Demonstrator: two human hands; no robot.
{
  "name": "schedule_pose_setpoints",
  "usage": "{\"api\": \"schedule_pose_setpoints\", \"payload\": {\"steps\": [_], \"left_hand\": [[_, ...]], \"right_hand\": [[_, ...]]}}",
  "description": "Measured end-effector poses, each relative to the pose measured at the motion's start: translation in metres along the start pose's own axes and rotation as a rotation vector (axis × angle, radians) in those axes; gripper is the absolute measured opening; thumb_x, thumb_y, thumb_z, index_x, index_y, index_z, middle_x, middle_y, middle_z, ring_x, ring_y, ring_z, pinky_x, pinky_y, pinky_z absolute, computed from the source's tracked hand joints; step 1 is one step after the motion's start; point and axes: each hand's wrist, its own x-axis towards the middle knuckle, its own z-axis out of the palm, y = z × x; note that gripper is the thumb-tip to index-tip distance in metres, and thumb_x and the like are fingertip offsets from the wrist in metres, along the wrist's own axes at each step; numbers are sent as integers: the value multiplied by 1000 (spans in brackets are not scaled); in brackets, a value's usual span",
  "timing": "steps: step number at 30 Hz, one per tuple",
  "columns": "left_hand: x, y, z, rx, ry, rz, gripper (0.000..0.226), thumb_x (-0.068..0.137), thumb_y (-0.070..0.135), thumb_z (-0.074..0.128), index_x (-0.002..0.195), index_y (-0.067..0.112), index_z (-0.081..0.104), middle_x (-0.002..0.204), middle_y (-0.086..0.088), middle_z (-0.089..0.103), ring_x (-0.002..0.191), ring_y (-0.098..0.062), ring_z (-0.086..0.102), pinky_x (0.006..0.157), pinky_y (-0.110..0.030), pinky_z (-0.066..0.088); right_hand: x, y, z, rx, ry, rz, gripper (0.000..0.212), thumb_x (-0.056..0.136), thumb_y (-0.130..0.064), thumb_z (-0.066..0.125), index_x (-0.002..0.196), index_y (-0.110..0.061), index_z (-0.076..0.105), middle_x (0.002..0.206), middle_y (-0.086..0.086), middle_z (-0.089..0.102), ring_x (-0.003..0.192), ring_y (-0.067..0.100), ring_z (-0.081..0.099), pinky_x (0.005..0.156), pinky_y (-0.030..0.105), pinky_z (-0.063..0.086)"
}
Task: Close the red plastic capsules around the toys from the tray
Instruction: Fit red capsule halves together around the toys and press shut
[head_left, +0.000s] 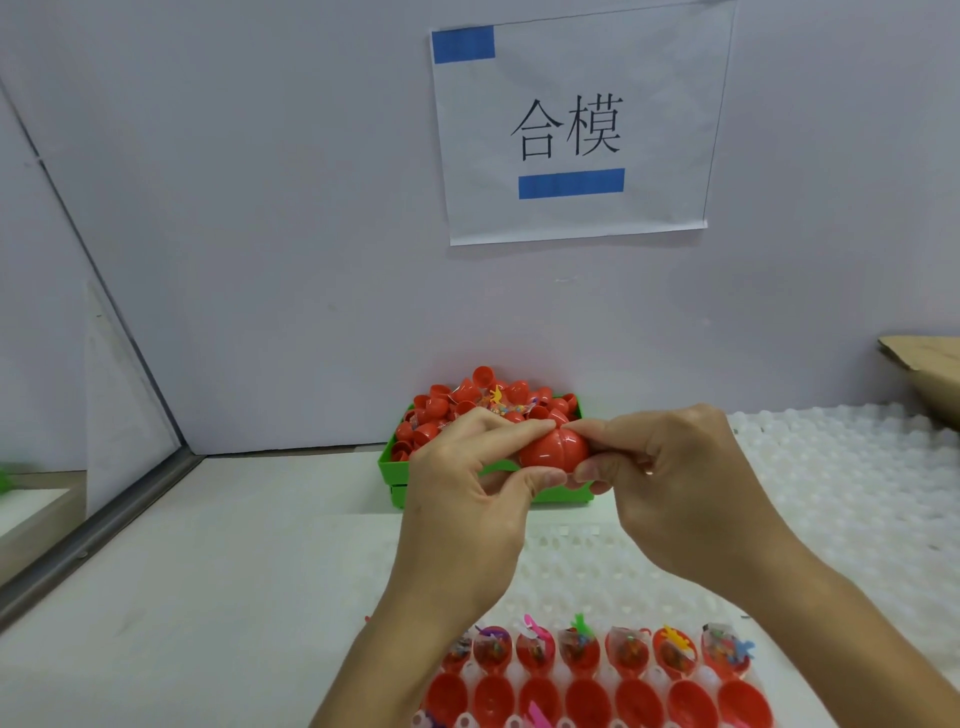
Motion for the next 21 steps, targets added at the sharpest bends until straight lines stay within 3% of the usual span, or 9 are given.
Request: {"api": "schedule_pose_setpoints", "payload": {"steps": [4, 13, 17, 21], "left_hand": [[0, -2, 3, 1, 11, 1, 34, 77, 2, 79, 103, 24, 77, 88, 12, 64, 92, -13, 65, 77, -27, 57], [-2, -5, 3, 113, 28, 107, 34, 80, 5, 74, 109, 21, 75, 88, 12, 61, 88, -14, 65, 76, -31, 58], [0, -5, 1, 152, 34, 138, 38, 78, 11, 67, 111, 28, 73, 88, 12, 62, 87, -15, 64, 73, -33, 58], [0, -5, -1, 126, 19, 121, 30, 79, 11, 66, 104, 25, 75, 88, 12, 62, 88, -17, 65, 70, -33, 58]], "right_hand": [[0, -1, 1, -77, 12, -77, 24, 78, 8, 61, 83, -7, 78, 63, -1, 71, 59, 18, 64, 53, 31, 49], [-1, 1, 8, -200, -2, -148, 22, 77, 4, 56, 82, -5, 76, 60, -1, 68, 53, 15, 58, 54, 24, 46], [-2, 1, 8, -81, -42, -89, 20, 82, 3, 66, 90, -11, 77, 66, -6, 69, 61, 15, 60, 56, 24, 47], [-2, -7, 5, 178, -48, 18, 25, 89, -11, 65, 98, -32, 77, 80, -13, 75, 73, 7, 71, 66, 23, 57]]}}
